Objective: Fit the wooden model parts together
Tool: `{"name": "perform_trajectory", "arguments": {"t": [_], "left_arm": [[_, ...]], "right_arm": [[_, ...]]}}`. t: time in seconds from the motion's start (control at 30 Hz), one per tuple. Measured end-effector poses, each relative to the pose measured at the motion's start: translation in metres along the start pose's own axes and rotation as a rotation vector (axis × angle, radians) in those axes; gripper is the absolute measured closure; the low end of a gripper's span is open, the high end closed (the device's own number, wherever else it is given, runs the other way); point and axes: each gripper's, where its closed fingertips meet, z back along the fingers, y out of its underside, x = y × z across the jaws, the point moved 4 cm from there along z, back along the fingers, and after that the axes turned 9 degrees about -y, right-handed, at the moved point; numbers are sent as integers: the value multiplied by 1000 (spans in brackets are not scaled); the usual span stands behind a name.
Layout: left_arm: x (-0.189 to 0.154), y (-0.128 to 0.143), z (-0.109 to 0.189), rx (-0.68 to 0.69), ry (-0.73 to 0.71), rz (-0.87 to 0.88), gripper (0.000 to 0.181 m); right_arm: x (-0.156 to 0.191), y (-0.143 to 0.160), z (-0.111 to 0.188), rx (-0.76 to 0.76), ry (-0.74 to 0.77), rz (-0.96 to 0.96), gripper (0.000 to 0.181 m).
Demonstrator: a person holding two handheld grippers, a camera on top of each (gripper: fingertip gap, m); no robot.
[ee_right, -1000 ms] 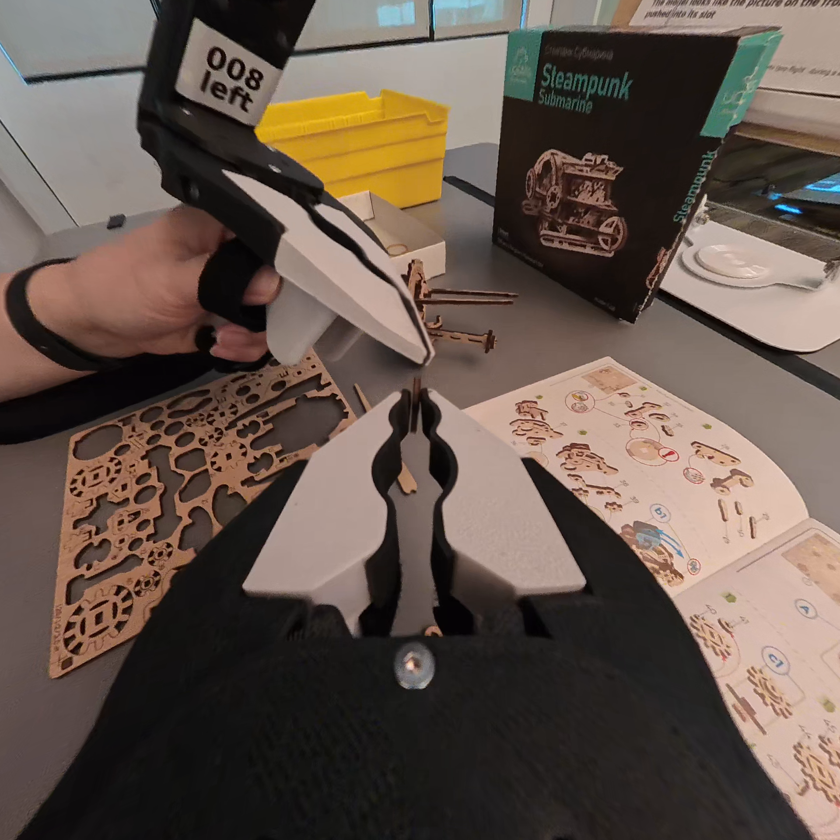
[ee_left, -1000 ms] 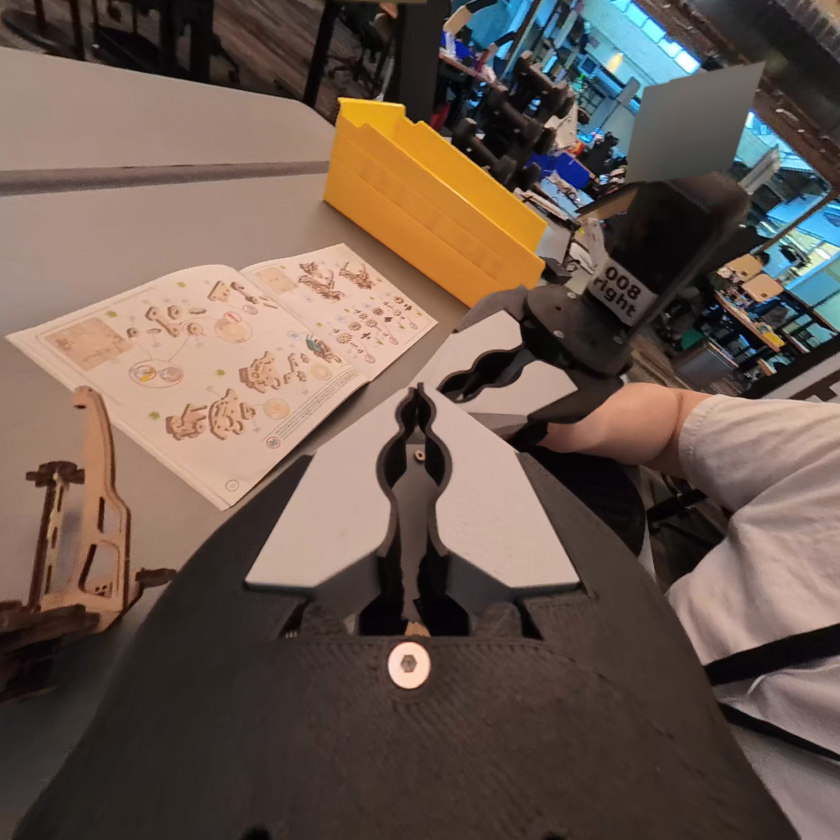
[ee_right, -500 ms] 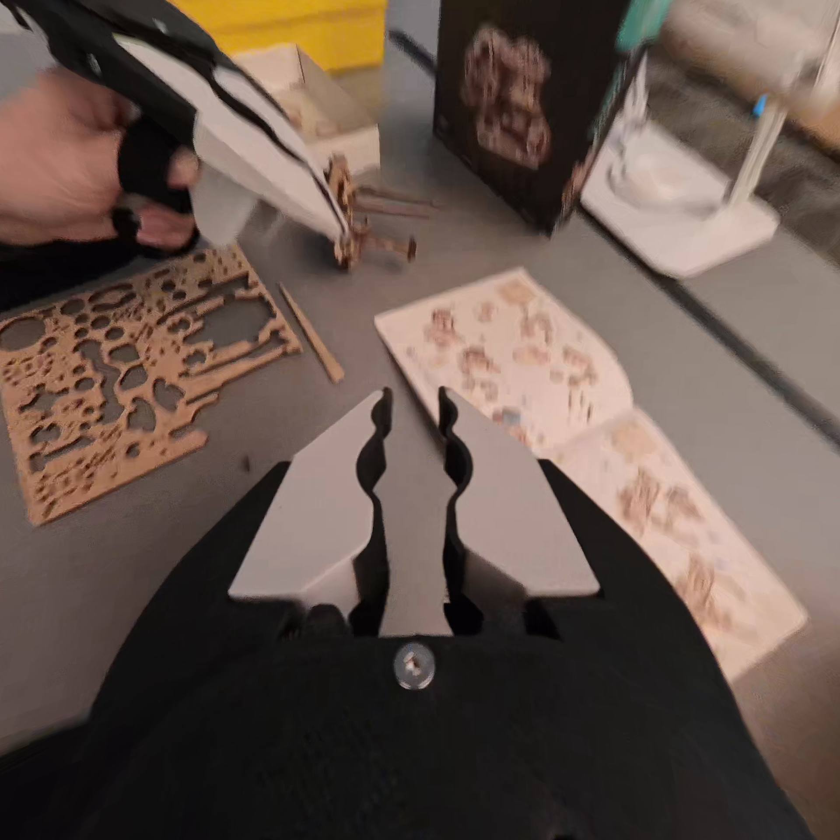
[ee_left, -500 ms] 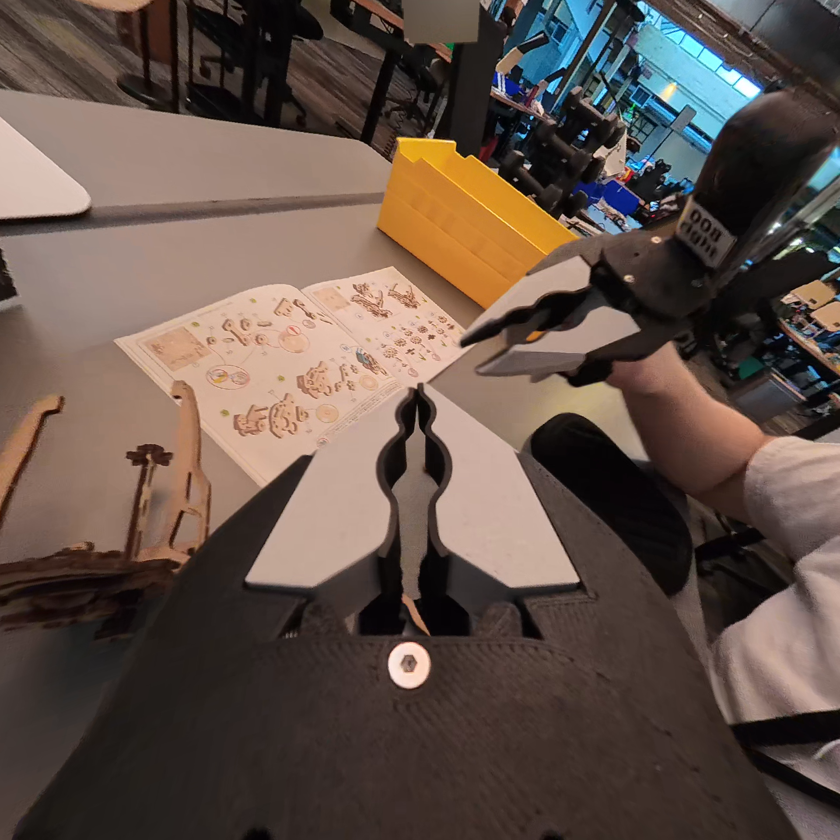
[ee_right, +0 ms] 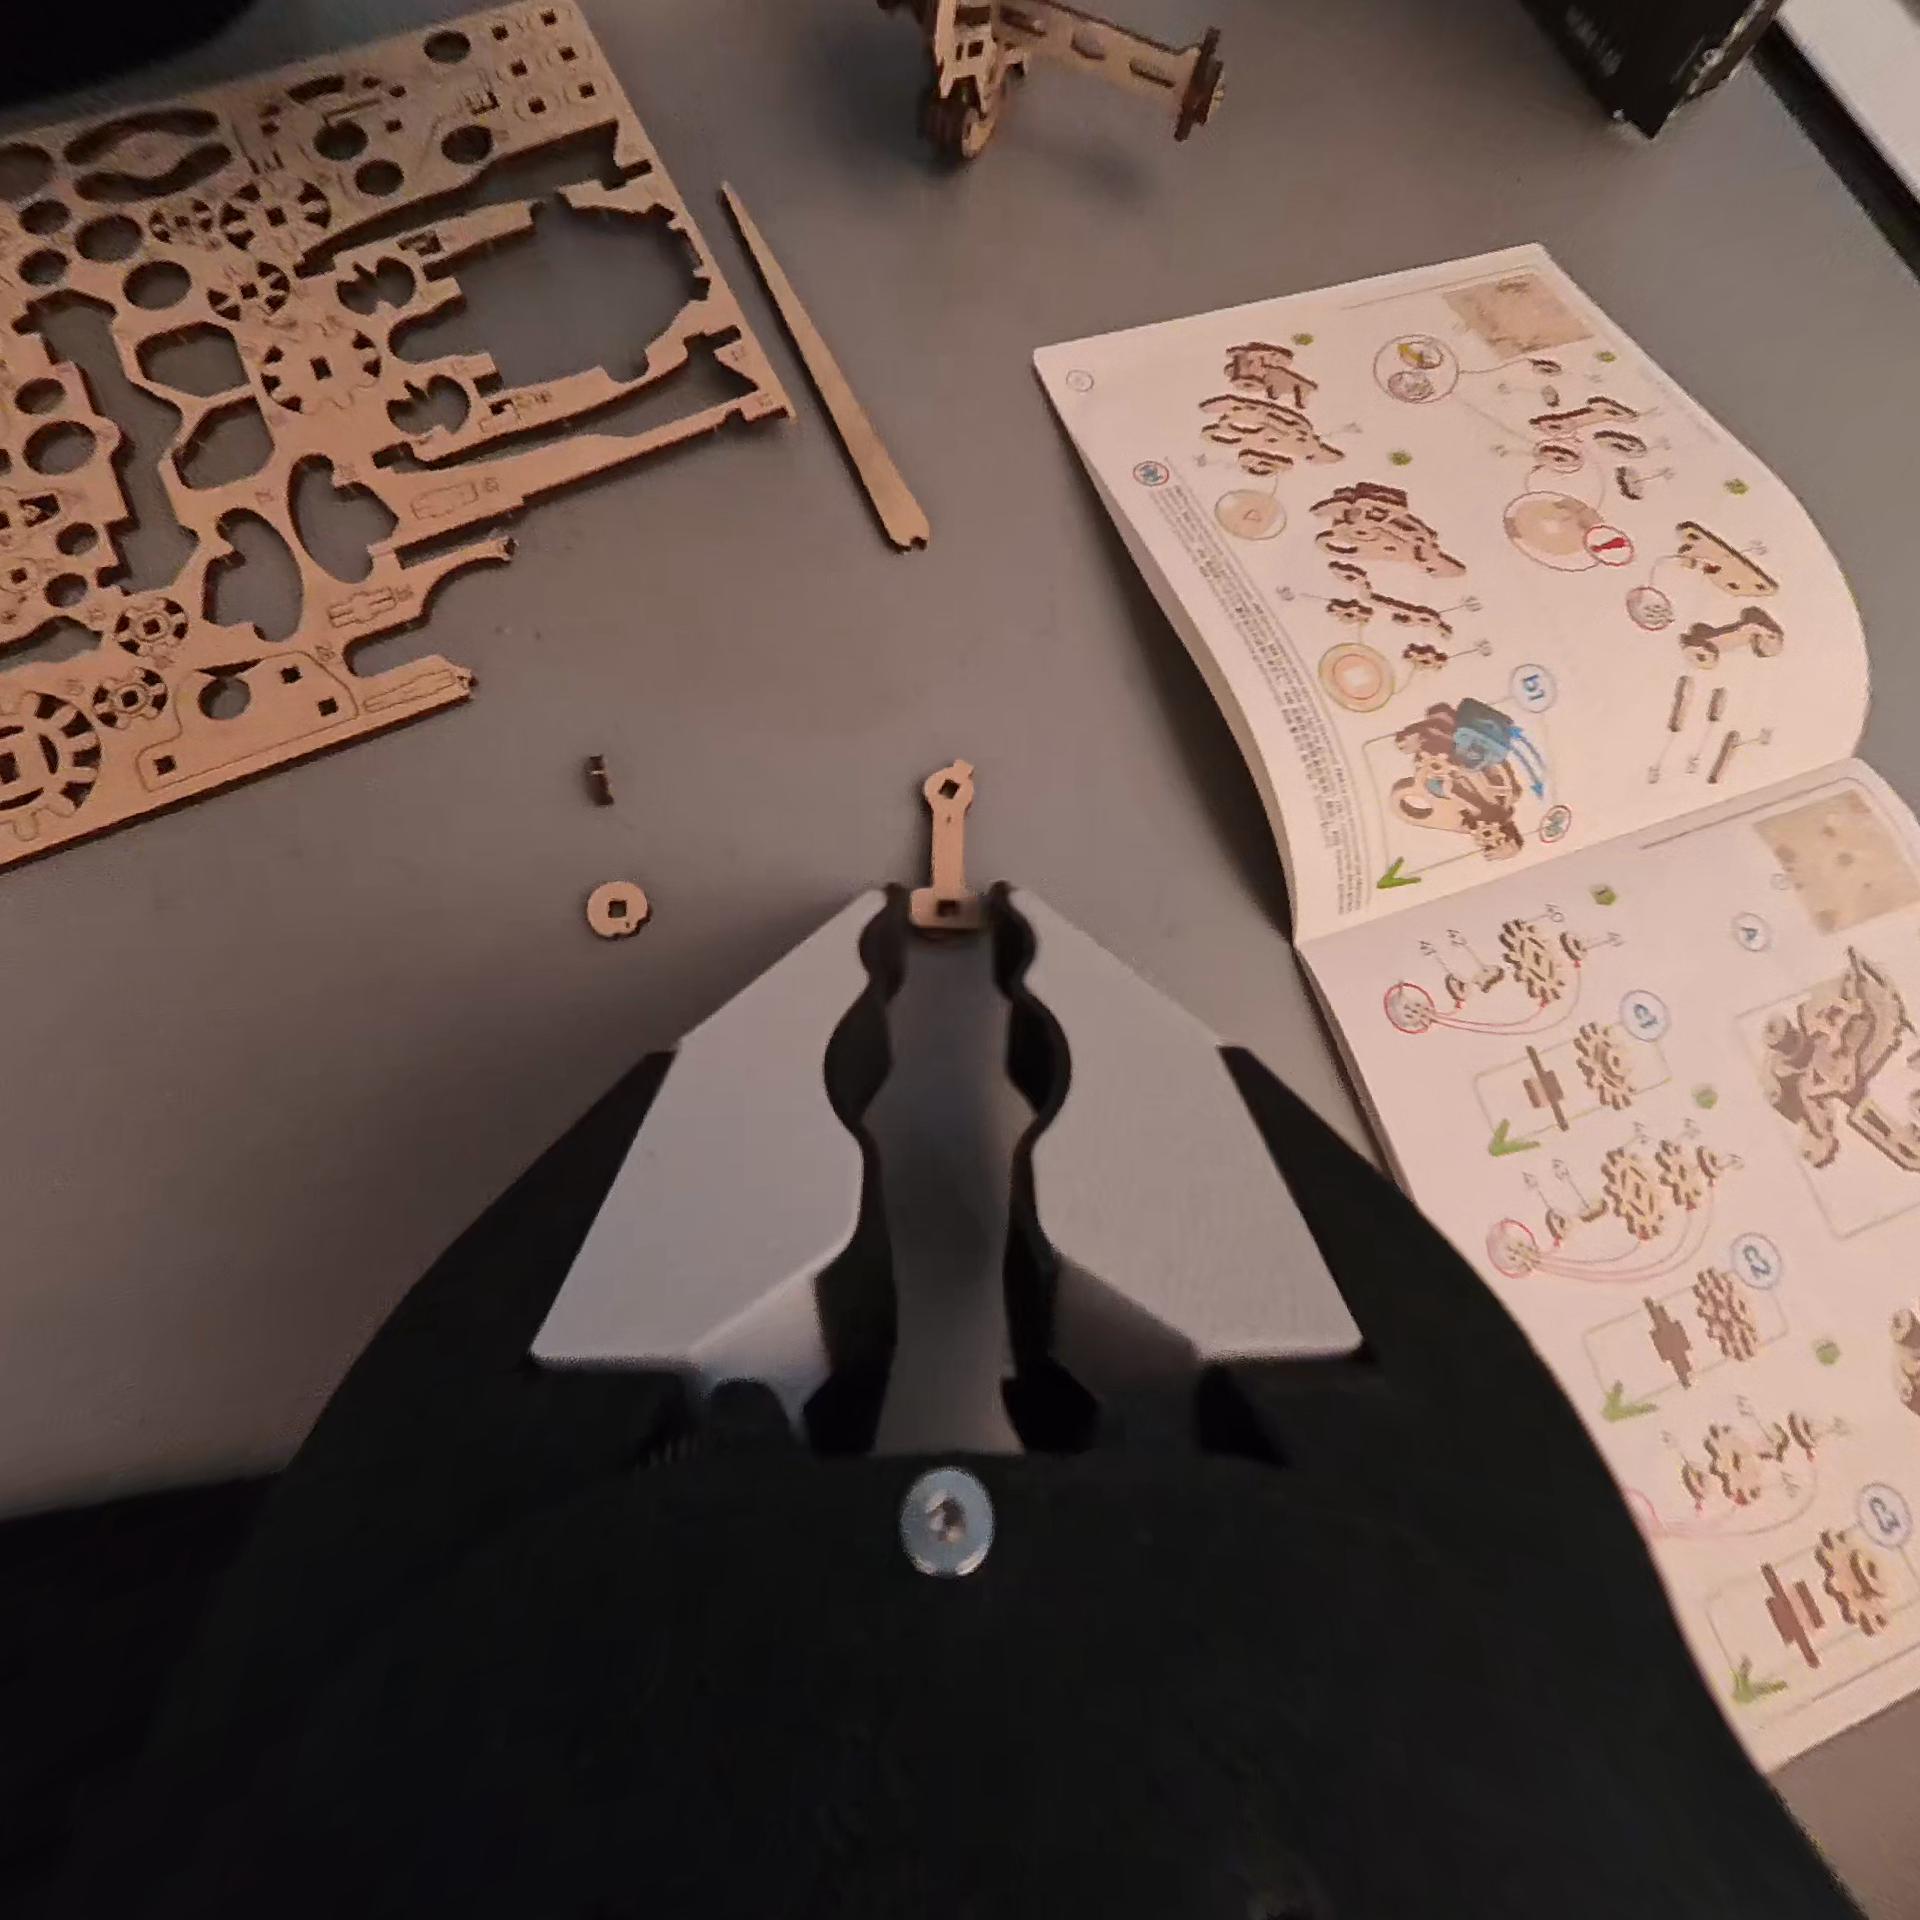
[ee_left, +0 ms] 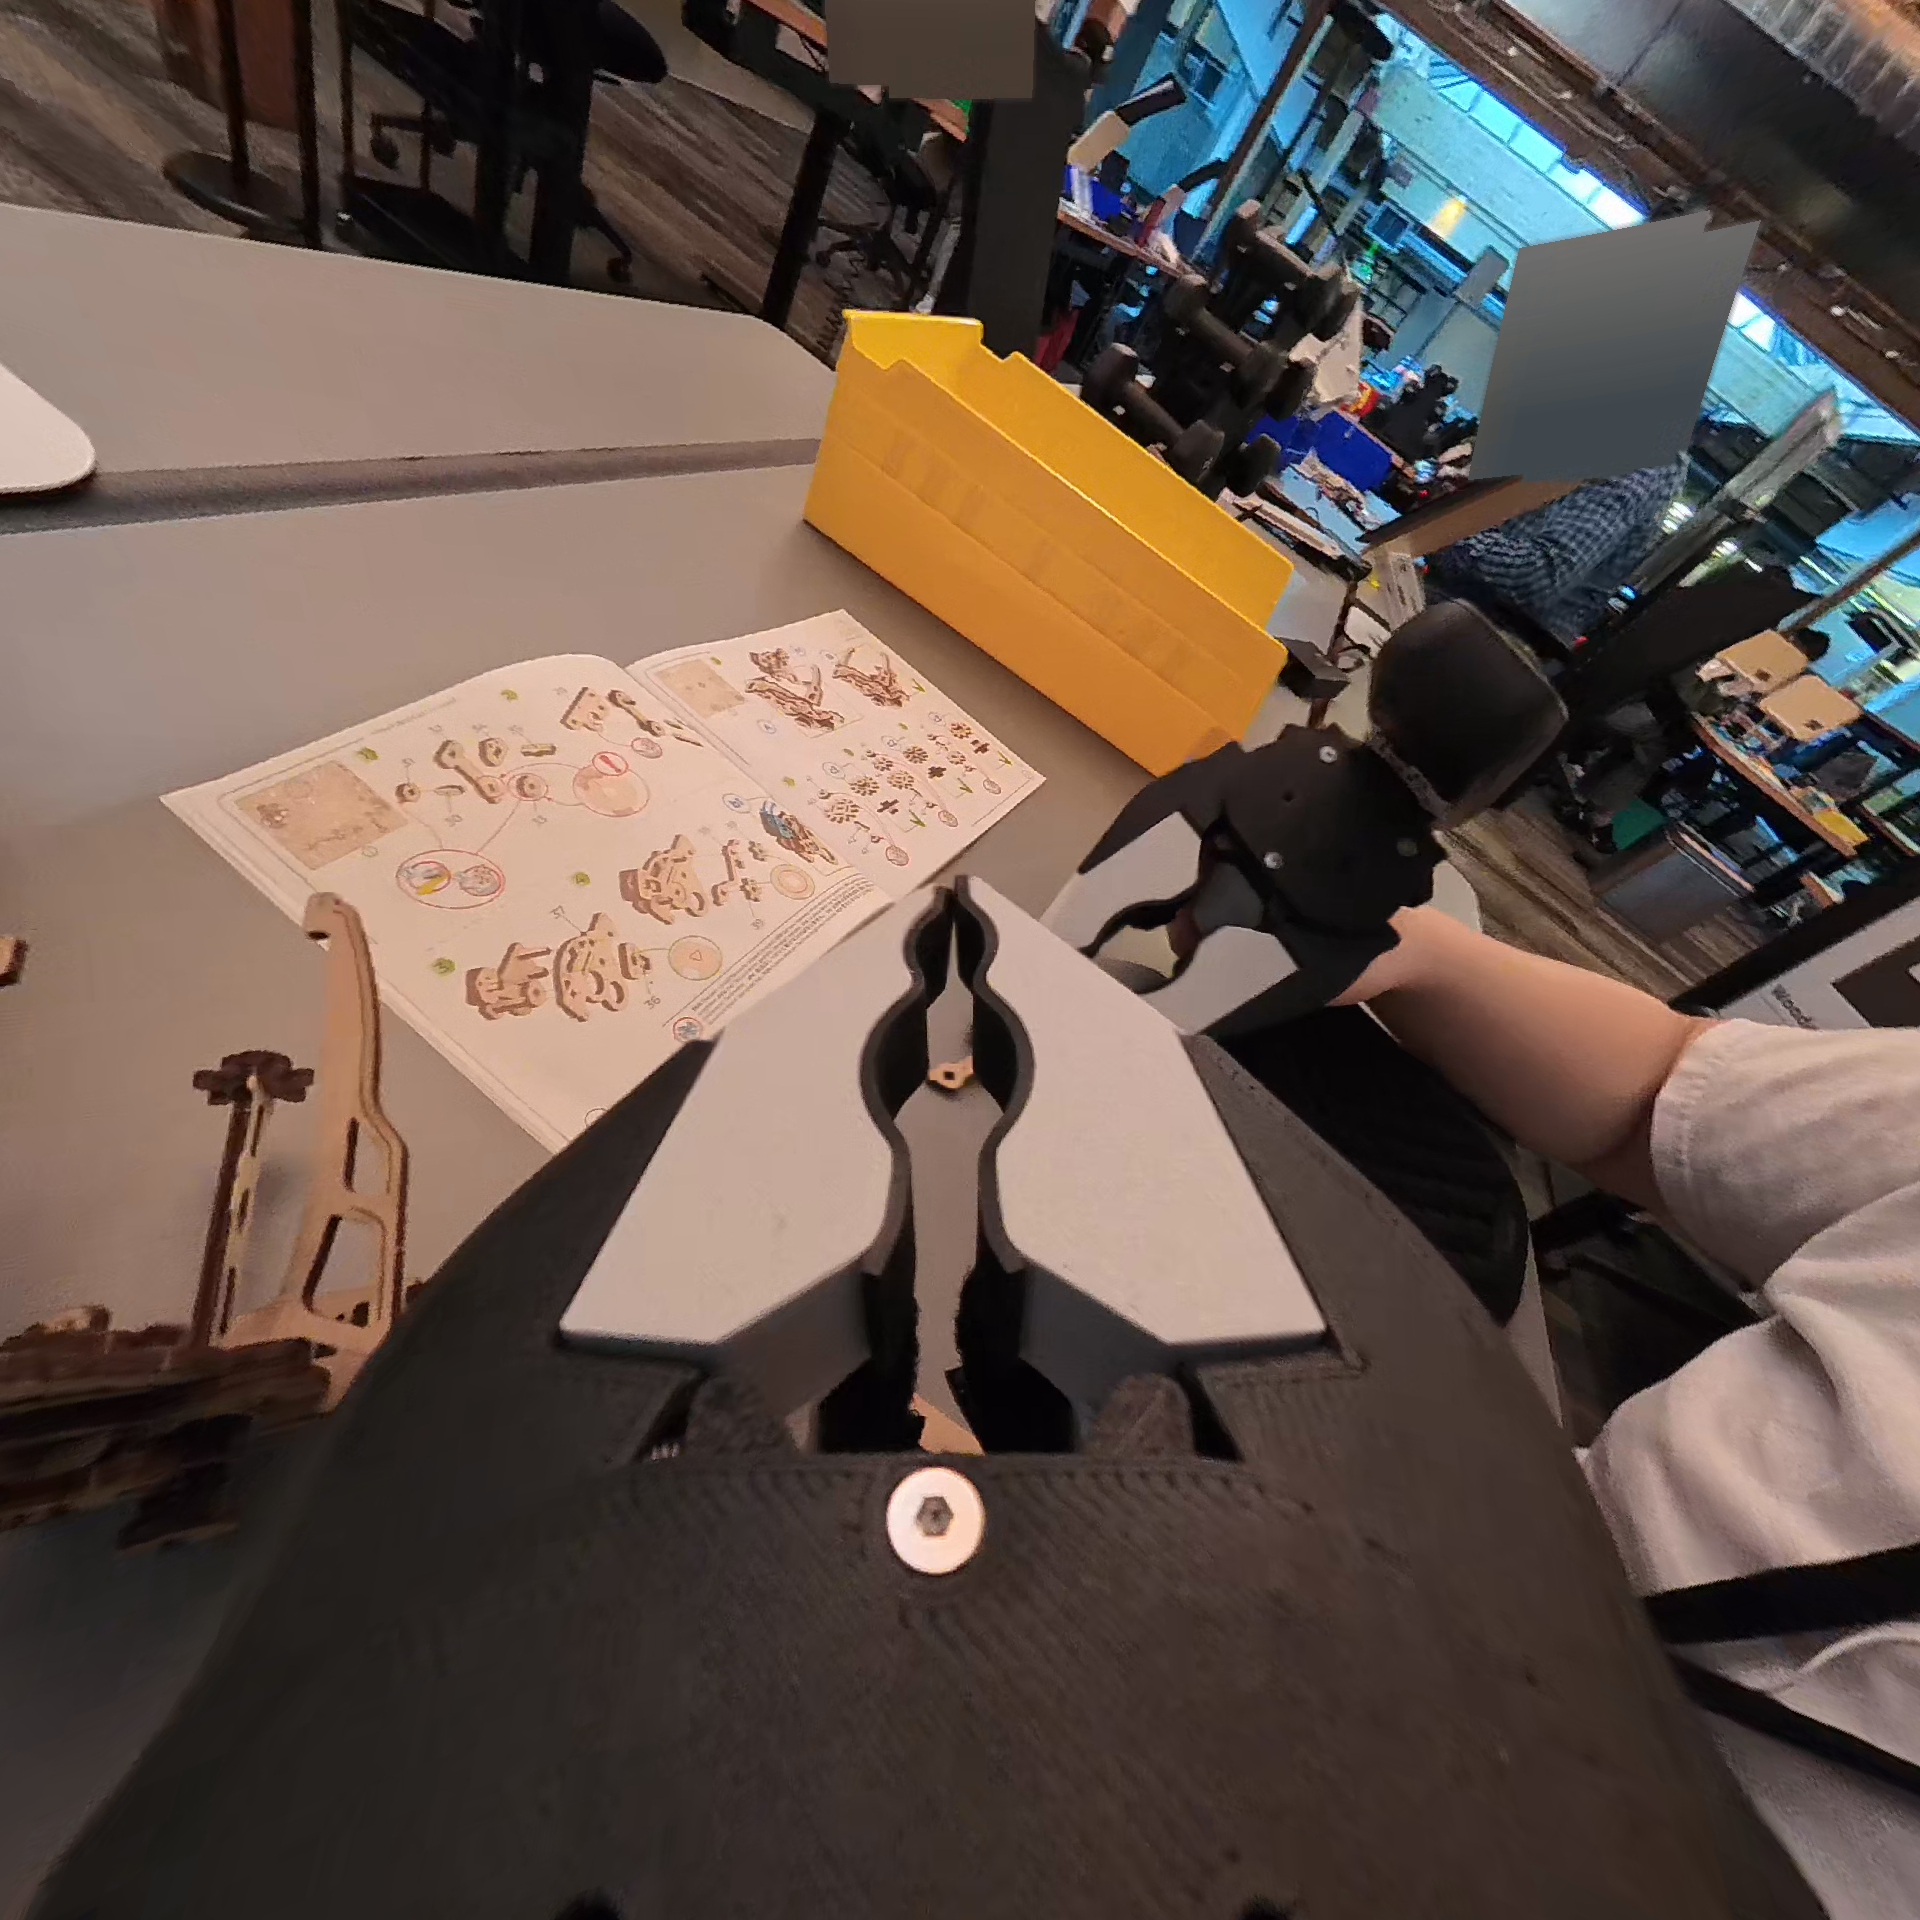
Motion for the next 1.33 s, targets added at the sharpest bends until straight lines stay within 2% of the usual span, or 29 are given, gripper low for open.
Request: {"name": "perform_trajectory", "arguments": {"t": [0.07,0.13,0.2,0.3,0.4,0.5,0.73,0.83,1.0,1.1,1.17,1.23,1.27,1.33], "left_arm": [[-7,2,-1,21,77,-32,177],[-19,6,-2,75,198,-114,159],[-24,11,-3,116,190,-269,138],[-37,28,-5,152,129,-583,138],[-50,42,-11,132,49,-853,146],[-57,50,-14,110,9,-971,158],[-57,57,-13,156,100,-903,177],[-57,59,-12,180,134,-866,179],[-60,52,-6,210,237,-693,179],[-64,47,-1,250,352,-507,181],[-69,37,3,245,473,-300,181],[-74,26,7,226,594,-100,181],[-75,22,9,219,637,-23,181],[-80,18,11,218,720,97,181]], "right_arm": [[0,-1,1,-2,-6,-1,168],[5,-7,7,-41,-60,-39,168],[9,-23,18,-149,-128,-140,168],[15,-39,31,-237,-305,-350,169],[18,-46,35,-228,-471,-519,169],[16,-52,36,-188,-525,-556,169],[23,-61,33,-47,-597,-490,169],[24,-63,32,-13,-622,-471,169],[25,-69,37,-58,-711,-489,169],[28,-79,46,-149,-807,-445,175],[23,-89,59,-248,-803,-294,155],[22,-92,70,-333,-716,28,136],[26,-94,76,-405,-672,193,132],[33,-101,82,-564,-572,405,132]]}}
